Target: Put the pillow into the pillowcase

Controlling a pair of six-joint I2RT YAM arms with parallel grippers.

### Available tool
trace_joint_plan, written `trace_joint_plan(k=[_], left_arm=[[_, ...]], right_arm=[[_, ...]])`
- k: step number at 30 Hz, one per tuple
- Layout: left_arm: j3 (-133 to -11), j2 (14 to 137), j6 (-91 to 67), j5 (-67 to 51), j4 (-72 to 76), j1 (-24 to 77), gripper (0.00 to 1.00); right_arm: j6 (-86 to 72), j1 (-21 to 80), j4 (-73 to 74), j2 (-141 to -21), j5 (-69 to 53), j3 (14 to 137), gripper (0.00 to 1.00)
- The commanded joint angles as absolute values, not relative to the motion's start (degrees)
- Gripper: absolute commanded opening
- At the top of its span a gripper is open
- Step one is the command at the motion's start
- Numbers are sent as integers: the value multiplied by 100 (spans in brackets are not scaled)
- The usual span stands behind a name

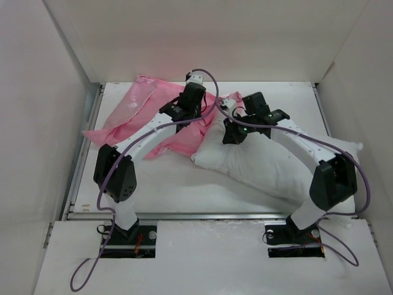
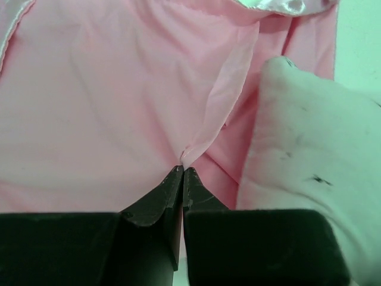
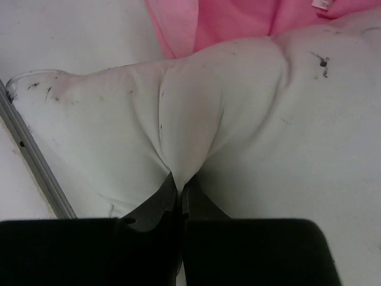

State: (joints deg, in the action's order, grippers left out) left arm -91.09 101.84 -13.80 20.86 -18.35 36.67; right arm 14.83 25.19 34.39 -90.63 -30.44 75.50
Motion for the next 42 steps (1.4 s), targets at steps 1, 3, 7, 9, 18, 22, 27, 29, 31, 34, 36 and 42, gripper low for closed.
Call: trace_joint_plan(k=[1,3,7,9,18,22,27,29,31,34,36,42], left_arm=[[-8904,9748,-1327,1873,-1600,3691,0],[-8729,9668,-1275,1767,-1600,3691,0],[-8386,9370,-1274,1696,-1600,3691,0],[-8245,9176,-1345,1837,-1600,3691,0],[-8060,8675,-1345,1749,-1731,3691,0],[-8243,8614,-1485,1819,-1802,3691,0],[-8647,9016,-1731,2064,-1985,3691,0],[-8964,9384,-1863,2223,-2179,3639,0],[-9157,9562,-1863,2128,-2232,3639,0],[-9158,9624,-1933,1916,-2172,3639,0],[-9158,9624,-1995,1854,-2171,3639,0],[-9087,9562,-2109,2232,-2232,3639,0]], right_arm=[[2005,2689,3237,-9404,-3560,8199,0],[1829,2689,2937,-9553,-3262,8454,0],[1188,2523,2445,-9834,-2533,9034,0],[740,2348,1892,-9835,-2025,9035,0],[-140,2284,1925,-10827,-959,10134,0],[-334,2548,1880,-11057,-89,10037,0],[-387,3127,1652,-10917,123,9196,0],[-604,3207,1591,-10714,289,9045,0],[-947,3208,1539,-10591,430,8991,0],[-1896,3208,1310,-10538,360,9000,0],[-2283,3208,1249,-10424,360,9079,0],[-2224,3270,1178,-10029,-1299,9062,0]])
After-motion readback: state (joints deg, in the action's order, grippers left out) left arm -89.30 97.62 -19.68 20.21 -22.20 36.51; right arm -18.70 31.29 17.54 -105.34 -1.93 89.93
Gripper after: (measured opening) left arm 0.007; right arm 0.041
